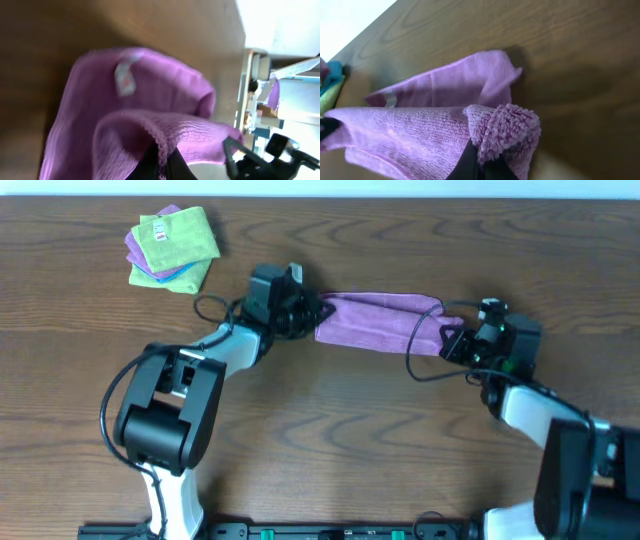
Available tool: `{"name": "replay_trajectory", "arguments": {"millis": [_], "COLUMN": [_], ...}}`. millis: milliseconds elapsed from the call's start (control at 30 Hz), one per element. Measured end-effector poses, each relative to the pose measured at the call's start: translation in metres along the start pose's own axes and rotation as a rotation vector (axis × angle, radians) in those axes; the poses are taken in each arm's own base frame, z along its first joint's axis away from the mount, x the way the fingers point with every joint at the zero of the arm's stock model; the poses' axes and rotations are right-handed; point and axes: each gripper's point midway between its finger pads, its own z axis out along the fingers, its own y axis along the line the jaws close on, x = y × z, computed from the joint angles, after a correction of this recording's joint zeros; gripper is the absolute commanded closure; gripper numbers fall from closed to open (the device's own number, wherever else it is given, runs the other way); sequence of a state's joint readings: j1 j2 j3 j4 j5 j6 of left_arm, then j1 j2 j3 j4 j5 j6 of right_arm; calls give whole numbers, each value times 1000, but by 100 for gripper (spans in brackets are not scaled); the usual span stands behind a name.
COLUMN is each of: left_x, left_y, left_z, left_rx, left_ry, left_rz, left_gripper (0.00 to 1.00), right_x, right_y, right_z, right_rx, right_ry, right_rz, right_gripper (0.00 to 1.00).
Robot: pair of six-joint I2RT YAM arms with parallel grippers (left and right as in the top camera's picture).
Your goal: Fold the cloth
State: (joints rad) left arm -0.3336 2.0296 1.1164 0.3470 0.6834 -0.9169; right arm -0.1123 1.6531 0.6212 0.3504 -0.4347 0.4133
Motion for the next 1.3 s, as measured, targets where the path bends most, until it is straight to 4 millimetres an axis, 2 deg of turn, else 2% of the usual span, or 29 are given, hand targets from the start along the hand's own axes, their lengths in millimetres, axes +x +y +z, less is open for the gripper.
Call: {"name": "replay_trajectory", "arguments": {"millis": [133, 367, 467, 667, 733, 767, 833, 867, 933, 1000, 1067, 1200, 1233, 1300], "left_x": [-19, -21, -22, -26, -26, -26, -27, -28, -31, -33, -38, -53, -57, -63], "left_y": [-5, 13, 18, 26, 29, 30, 32, 33, 35, 36, 38, 43, 45, 48], "left_z": [3, 13, 15, 14, 13, 13, 13, 13, 12, 11, 8, -1, -4, -9], "left_rx": [10, -24, -38, -73, -88, -91, -101, -106, -116, -122, -123, -120, -119, -113], "left_ry": [-33, -36, -43, -70, -71, -72, -80, -85, -98, -106, -118, -151, -157, -162], "left_rz": [10, -12, -17, -26, -29, -27, -13, -9, -6, 3, 2, -6, -11, -19], "left_gripper": [94, 94, 94, 94, 94, 91, 80, 75, 60, 54, 54, 58, 61, 79], "right_x": [-18, -44, -42, -20, -17, -17, -16, -16, -17, -18, -18, -18, -18, -18], "right_y": [5, 6, 5, -1, -2, -2, 2, 3, 6, 7, 8, 12, 13, 17], "right_z": [18, 45, 55, 75, 78, 79, 80, 81, 82, 82, 83, 83, 83, 81], "right_rx": [-5, -7, -6, 10, 23, 28, 30, 32, 31, 31, 29, 6, 0, -16], "right_ry": [-13, -34, -19, 39, 42, 42, 40, 39, 37, 35, 32, 38, 40, 45], "right_rz": [-18, -33, -34, -30, -37, -42, -66, -70, -85, -88, -89, -93, -90, -84], "right_gripper": [99, 98, 98, 93, 86, 82, 72, 61, 46, 40, 26, 13, 11, 5]}}
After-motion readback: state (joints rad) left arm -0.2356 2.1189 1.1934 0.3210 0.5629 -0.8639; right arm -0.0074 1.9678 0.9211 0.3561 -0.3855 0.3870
